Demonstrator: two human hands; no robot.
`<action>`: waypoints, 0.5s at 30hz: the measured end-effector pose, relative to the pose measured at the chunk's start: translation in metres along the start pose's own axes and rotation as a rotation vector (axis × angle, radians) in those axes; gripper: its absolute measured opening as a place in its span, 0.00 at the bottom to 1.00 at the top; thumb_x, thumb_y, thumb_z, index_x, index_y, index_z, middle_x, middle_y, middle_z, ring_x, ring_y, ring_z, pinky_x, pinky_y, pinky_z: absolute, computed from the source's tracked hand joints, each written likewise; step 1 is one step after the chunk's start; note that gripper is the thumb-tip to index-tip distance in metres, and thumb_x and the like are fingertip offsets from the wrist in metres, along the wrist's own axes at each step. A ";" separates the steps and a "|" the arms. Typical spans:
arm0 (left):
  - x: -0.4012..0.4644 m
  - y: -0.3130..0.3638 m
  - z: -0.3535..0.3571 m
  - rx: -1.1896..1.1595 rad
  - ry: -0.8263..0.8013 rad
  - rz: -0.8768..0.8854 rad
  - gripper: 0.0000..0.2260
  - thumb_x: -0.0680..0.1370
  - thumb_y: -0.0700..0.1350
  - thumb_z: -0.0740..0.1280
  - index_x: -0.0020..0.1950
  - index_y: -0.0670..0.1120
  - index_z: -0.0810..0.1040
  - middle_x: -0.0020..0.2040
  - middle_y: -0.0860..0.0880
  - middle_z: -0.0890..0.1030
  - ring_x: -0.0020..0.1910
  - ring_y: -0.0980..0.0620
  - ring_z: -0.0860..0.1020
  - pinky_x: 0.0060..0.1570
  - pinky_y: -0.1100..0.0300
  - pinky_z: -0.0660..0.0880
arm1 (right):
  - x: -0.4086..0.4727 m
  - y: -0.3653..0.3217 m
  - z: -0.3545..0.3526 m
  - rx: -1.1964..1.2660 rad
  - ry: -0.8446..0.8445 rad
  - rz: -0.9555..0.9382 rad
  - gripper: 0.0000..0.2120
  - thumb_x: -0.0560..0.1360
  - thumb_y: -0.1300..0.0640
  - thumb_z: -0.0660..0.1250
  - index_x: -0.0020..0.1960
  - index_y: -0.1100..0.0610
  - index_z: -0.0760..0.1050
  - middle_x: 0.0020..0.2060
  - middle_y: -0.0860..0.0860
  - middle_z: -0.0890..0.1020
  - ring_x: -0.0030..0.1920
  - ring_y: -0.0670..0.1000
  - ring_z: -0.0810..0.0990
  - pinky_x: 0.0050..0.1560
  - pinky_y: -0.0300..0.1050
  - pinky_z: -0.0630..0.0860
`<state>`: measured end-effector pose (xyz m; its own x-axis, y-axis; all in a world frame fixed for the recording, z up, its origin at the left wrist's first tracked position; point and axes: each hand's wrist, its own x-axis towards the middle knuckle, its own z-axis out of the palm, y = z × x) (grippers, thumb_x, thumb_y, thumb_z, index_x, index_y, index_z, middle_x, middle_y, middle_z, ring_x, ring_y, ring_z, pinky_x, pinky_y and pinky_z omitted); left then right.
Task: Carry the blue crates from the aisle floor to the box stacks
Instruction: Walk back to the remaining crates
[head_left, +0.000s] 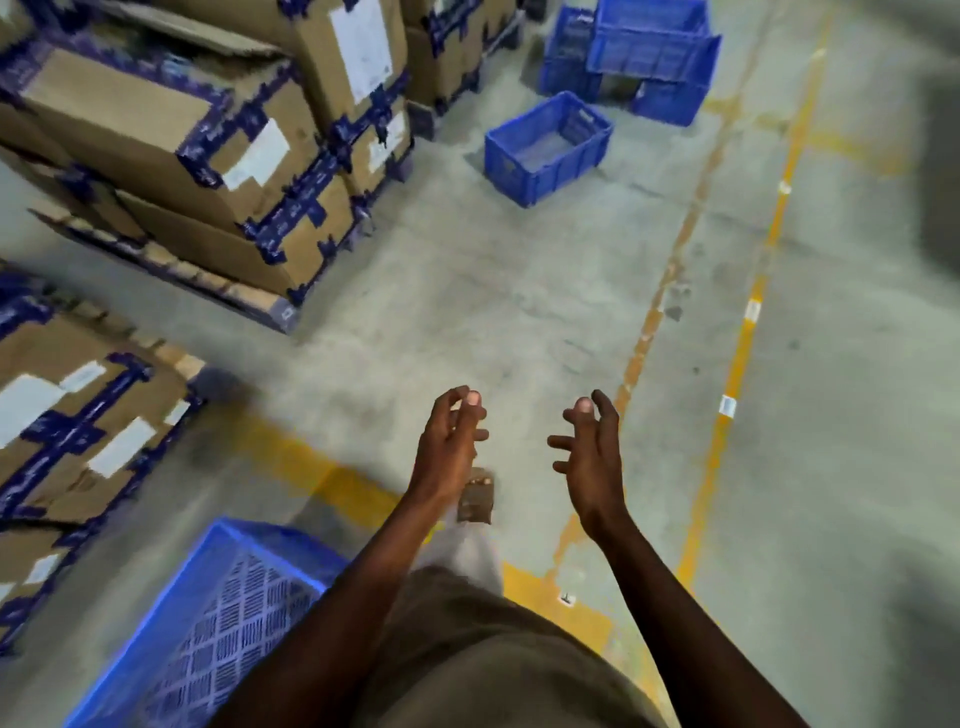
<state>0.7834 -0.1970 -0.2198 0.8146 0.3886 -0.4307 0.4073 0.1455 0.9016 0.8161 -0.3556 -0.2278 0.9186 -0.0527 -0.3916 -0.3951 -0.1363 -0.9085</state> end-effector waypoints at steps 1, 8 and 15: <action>0.018 0.006 0.015 0.013 -0.025 -0.002 0.17 0.73 0.64 0.62 0.56 0.57 0.74 0.52 0.49 0.83 0.42 0.53 0.82 0.41 0.55 0.72 | 0.020 -0.006 -0.008 0.015 0.026 0.007 0.32 0.75 0.29 0.54 0.76 0.40 0.60 0.61 0.46 0.79 0.50 0.47 0.84 0.45 0.47 0.77; 0.164 0.065 0.122 0.050 -0.125 0.015 0.17 0.74 0.65 0.59 0.57 0.59 0.74 0.53 0.50 0.83 0.47 0.51 0.84 0.49 0.51 0.77 | 0.187 -0.061 -0.047 0.018 0.126 0.016 0.29 0.78 0.31 0.55 0.75 0.43 0.62 0.61 0.47 0.79 0.49 0.48 0.84 0.45 0.47 0.78; 0.289 0.154 0.213 0.112 -0.204 0.055 0.12 0.79 0.62 0.60 0.58 0.59 0.74 0.53 0.50 0.84 0.47 0.52 0.84 0.48 0.52 0.77 | 0.332 -0.139 -0.080 0.038 0.182 -0.002 0.30 0.79 0.32 0.55 0.76 0.45 0.63 0.59 0.45 0.80 0.46 0.46 0.85 0.47 0.51 0.79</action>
<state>1.1697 -0.2566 -0.2133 0.8988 0.2001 -0.3900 0.3937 0.0227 0.9190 1.1761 -0.4335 -0.2194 0.9039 -0.2316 -0.3598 -0.3898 -0.0991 -0.9155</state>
